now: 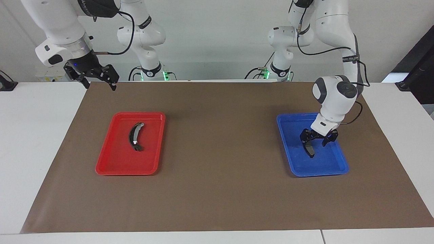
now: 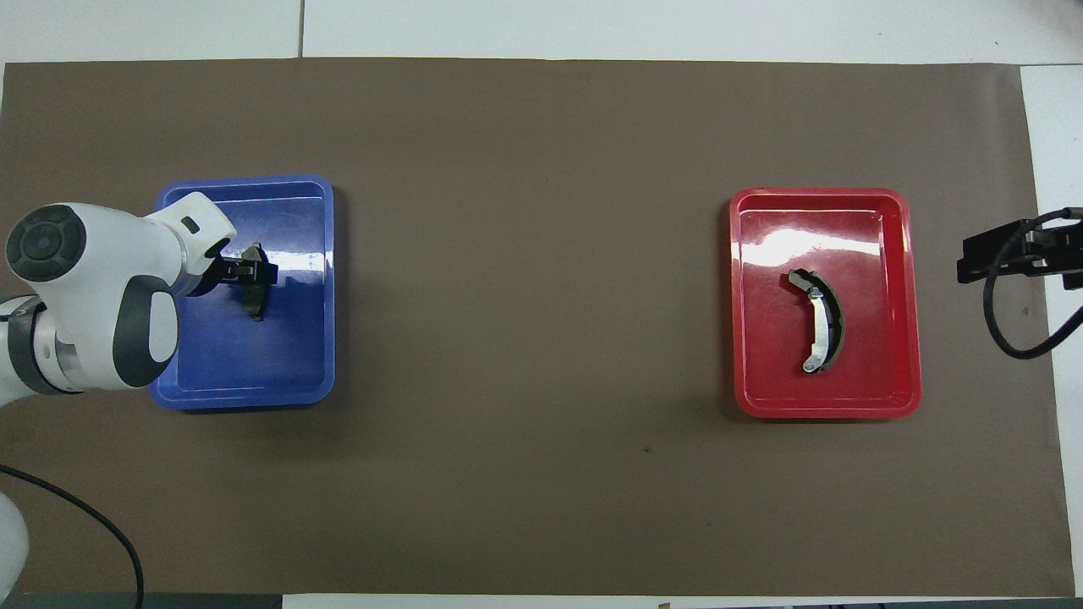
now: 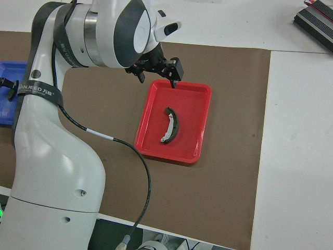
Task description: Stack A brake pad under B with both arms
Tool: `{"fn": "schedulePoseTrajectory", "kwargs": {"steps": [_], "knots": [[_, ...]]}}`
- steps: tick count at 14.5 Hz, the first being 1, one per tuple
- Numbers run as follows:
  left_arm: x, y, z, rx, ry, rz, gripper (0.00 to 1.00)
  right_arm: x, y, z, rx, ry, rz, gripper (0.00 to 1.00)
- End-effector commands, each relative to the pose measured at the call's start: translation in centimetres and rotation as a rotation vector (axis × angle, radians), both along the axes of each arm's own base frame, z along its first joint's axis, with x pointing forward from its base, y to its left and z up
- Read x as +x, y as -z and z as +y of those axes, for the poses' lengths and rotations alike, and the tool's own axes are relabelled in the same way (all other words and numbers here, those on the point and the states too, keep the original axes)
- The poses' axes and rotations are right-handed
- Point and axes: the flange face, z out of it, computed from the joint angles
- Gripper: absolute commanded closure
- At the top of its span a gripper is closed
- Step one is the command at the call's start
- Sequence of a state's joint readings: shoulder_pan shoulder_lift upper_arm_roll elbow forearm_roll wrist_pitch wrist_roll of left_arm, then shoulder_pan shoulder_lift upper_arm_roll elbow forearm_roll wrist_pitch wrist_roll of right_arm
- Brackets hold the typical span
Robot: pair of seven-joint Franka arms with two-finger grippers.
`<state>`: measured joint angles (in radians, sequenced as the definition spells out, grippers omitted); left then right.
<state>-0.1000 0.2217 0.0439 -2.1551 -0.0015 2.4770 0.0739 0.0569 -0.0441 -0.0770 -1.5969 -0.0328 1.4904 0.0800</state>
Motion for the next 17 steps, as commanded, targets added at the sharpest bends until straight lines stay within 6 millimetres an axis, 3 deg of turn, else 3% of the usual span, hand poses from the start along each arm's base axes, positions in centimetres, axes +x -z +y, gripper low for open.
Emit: {"fn": "schedulePoseTrajectory", "kwargs": {"steps": [1,2,3,4,5,7,8,11,13,16,17], "knots": [[-0.3,0.8,-0.3,-0.01,-0.033,0.001,0.07,-0.2,0.7,-0.6,-0.009,-0.02,-0.014,0.0],[-0.4,0.8,-0.4,-0.01,-0.031,0.008,0.13,-0.5,1.5,-0.8,-0.005,-0.024,-0.033,0.0],[-0.6,0.9,-0.3,-0.009,-0.033,0.025,0.35,-1.0,3.0,-1.8,0.007,-0.037,-0.05,0.0],[-0.8,0.6,0.0,-0.007,-0.033,0.042,0.64,-1.5,4.5,-2.2,0.011,-0.072,-0.049,0.0],[-0.8,0.5,0.1,-0.007,-0.038,0.051,0.84,-1.7,6.1,-2.2,0.012,-0.089,-0.056,0.0],[-1.0,0.6,-0.4,-0.007,-0.033,0.065,0.98,-1.1,9.6,-2.0,0.026,-0.095,-0.061,0.0],[-1.0,-0.1,-1.0,-0.006,-0.023,0.074,0.99,-0.3,11.8,-1.4,0.054,-0.093,-0.064,0.0],[-0.6,-5.5,-2.7,-0.012,-0.035,0.081,0.99,1.1,18.4,1.0,0.058,-0.124,-0.085,0.0],[0.0,-8.1,-7.4,-0.017,-0.049,0.072,0.99,0.2,22.7,1.8,0.052,-0.137,-0.138,0.0],[-1.8,-8.4,-17.1,-0.032,-0.084,0.036,0.99,-0.9,26.9,1.8,0.047,-0.157,-0.151,0.0],[-2.6,-7.7,-20.3,-0.034,-0.092,0.037,0.99,-1.4,27.8,1.5,0.046,-0.177,-0.157,0.0]]}}
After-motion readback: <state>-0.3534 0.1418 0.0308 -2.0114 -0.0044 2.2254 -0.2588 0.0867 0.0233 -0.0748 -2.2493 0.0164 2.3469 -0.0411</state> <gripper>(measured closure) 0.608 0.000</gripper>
